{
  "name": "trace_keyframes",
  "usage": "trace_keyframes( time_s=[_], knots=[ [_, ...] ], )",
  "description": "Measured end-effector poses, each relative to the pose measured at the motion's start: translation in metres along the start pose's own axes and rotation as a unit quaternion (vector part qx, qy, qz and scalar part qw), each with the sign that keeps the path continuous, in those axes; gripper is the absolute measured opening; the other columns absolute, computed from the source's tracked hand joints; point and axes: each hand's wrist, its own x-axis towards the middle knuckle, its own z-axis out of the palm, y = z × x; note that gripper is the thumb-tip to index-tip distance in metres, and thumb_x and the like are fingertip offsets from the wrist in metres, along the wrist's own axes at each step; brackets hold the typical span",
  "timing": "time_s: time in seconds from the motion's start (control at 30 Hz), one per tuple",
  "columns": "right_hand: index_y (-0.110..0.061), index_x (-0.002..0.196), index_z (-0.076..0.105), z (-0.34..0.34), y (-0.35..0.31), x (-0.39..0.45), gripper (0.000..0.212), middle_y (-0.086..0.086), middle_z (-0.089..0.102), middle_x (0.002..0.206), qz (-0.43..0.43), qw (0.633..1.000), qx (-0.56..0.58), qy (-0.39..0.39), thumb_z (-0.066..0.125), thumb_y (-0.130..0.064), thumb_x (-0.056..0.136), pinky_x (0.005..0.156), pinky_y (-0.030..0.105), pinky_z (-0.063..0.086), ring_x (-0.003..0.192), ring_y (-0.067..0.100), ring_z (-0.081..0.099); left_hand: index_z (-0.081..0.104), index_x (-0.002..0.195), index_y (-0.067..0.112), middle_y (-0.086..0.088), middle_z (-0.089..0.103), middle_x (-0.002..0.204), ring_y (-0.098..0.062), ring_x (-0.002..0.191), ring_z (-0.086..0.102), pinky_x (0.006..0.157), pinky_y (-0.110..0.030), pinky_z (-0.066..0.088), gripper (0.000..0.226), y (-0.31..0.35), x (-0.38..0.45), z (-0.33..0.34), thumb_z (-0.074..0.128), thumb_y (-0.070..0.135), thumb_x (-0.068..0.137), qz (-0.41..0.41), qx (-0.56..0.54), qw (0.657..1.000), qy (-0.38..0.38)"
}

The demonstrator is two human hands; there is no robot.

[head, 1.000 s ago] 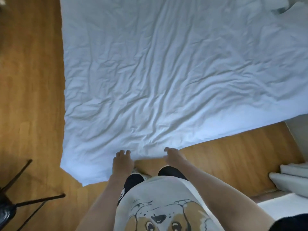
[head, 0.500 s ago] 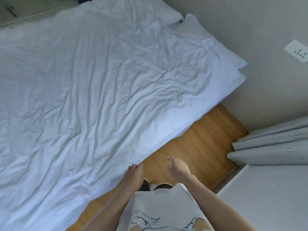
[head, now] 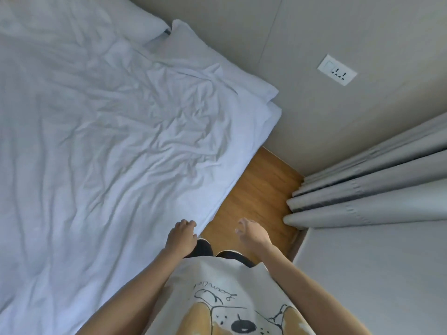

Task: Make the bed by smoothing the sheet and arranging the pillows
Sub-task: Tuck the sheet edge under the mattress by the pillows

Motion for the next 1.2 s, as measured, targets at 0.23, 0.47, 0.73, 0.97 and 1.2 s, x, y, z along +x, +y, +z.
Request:
trace_keyframes(
  time_s=[0.23, 0.47, 0.73, 0.97, 1.2],
  knots=[
    [-0.018, 0.137, 0.046, -0.078, 0.025, 0.067, 0.042, 0.005, 0.054, 0.133, 0.018, 1.0, 0.002, -0.006, 0.044, -0.035, 0.098, 0.092, 0.032, 0.045, 0.117, 0.021, 0.053, 0.046, 0.134, 0.016, -0.007, 0.049, 0.132, -0.023, 0.12, 0.047, 0.094, -0.032, 0.042, 0.038, 0.052, 0.085, -0.059, 0.044, 0.021, 0.096, 0.021, 0.017, 1.0, 0.009],
    [-0.017, 0.141, 0.042, -0.161, 0.04, 0.16, 0.045, 0.006, 0.052, 0.136, -0.051, 0.997, -0.043, -0.039, 0.043, -0.033, 0.099, 0.099, 0.037, 0.045, 0.123, 0.023, 0.05, 0.046, 0.132, 0.017, -0.007, 0.048, 0.131, -0.024, 0.121, 0.045, 0.095, -0.032, 0.04, 0.04, 0.092, 0.153, -0.076, 0.046, 0.02, 0.093, -0.084, -0.023, 0.996, 0.011],
    [-0.012, 0.141, 0.042, -0.273, 0.082, 0.256, 0.047, 0.008, 0.051, 0.138, -0.158, 0.979, -0.093, -0.087, 0.045, -0.032, 0.099, 0.1, 0.033, 0.04, 0.124, 0.023, 0.049, 0.046, 0.133, 0.016, -0.007, 0.048, 0.132, -0.024, 0.12, 0.046, 0.093, -0.032, 0.042, 0.039, 0.211, 0.233, -0.092, 0.046, 0.024, 0.094, -0.188, -0.106, 0.976, 0.037],
    [-0.009, 0.137, 0.045, -0.338, 0.07, 0.324, 0.044, 0.01, 0.053, 0.135, -0.21, 0.955, -0.162, -0.135, 0.044, -0.03, 0.099, 0.099, 0.036, 0.042, 0.123, 0.025, 0.05, 0.046, 0.133, 0.018, -0.005, 0.046, 0.135, -0.023, 0.123, 0.043, 0.096, -0.032, 0.041, 0.039, 0.257, 0.279, -0.116, 0.047, 0.023, 0.095, -0.253, -0.193, 0.946, 0.057],
    [-0.011, 0.136, 0.043, -0.37, -0.014, 0.402, 0.042, 0.01, 0.055, 0.124, -0.225, 0.947, -0.204, -0.107, 0.043, -0.03, 0.098, 0.094, 0.038, 0.046, 0.118, 0.028, 0.05, 0.045, 0.134, 0.017, -0.007, 0.047, 0.134, -0.024, 0.124, 0.043, 0.099, -0.033, 0.038, 0.04, 0.199, 0.342, -0.175, 0.047, 0.026, 0.095, -0.279, -0.209, 0.934, 0.08]
  ],
)
